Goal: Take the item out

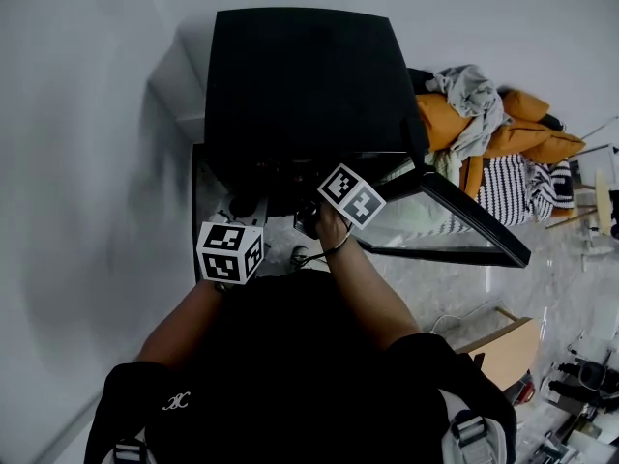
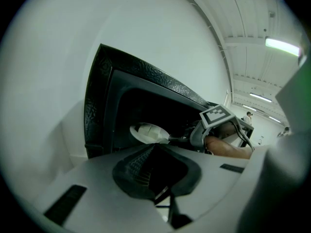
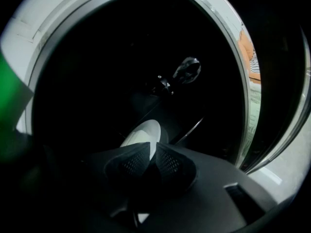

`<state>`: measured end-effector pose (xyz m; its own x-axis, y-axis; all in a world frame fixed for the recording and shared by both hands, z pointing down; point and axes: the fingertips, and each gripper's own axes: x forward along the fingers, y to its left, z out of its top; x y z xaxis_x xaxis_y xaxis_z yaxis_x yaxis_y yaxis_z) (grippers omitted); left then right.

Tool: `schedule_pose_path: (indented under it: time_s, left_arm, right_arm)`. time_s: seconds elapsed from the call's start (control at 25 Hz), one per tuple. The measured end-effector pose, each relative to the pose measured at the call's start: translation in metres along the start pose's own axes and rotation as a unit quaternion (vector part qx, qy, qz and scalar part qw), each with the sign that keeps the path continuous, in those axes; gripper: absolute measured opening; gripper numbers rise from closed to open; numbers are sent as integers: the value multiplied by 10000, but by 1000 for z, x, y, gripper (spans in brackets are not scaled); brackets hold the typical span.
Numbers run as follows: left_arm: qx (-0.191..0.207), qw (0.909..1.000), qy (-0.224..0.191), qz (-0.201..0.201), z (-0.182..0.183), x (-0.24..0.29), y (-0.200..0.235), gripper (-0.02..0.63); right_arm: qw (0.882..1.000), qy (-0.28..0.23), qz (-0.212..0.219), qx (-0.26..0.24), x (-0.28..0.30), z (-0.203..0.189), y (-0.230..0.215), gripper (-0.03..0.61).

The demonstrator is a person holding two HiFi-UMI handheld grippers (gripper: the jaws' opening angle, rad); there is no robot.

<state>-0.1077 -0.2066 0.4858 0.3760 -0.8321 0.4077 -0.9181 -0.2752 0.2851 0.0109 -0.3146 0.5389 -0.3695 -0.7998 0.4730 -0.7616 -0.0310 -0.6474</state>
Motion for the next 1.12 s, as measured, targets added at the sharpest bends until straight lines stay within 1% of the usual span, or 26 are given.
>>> schedule_pose_path:
  time_s: [0.28, 0.32, 0.36, 0.44, 0.56, 0.6, 0.64, 0.68, 0.76, 0.8, 0.92, 1.12]
  left_arm:
    - [-13, 9999, 104, -6, -6, 4, -3, 8]
    - [-26, 9999, 133, 35, -8, 5, -2, 8]
    - [-69, 9998, 161, 88, -10, 7, -1, 8]
    - [-320, 9992, 190, 172, -14, 10, 5, 8]
    - [-1067, 9941, 188, 62, -19, 17, 12, 9]
    - [-1276, 9916, 194, 21, -20, 18, 13, 9]
    - [-1396, 9900, 204, 12, -21, 20, 15, 9]
    - [-1432, 9895, 214, 22, -22, 21, 16, 9]
    - [-1408, 9898, 219, 48, -23, 22, 17, 9]
    - [-1401, 9899, 221, 54, -24, 23, 17, 9]
    - [-1397, 9899, 228, 59, -24, 24, 17, 9]
    - [-1375, 9901, 250, 128, -24, 22, 22, 9]
  right_arm:
    - [10000, 77, 27, 51, -11, -5, -2, 44]
    - [10000, 80, 15, 40, -13, -5, -3, 37]
    - [10000, 83, 2, 25, -15, -6, -3, 8]
    - [9999, 94, 14, 36, -18, -7, -5, 8]
    - [9994, 71, 215, 248, -19, -8, -4, 8]
    - [9989, 55, 312, 346, -19, -7, -3, 9]
    - [9983, 48, 398, 427, -19, -6, -2, 9]
    - [9977, 59, 468, 484, -18, -6, -1, 14]
    - [9967, 146, 562, 572, -16, -9, 0, 64]
    - [9960, 214, 582, 636, -15, -12, 1, 77]
    - [9936, 380, 600, 876, -10, -21, 1, 78]
    - [9897, 470, 627, 1202, -2, -21, 4, 78]
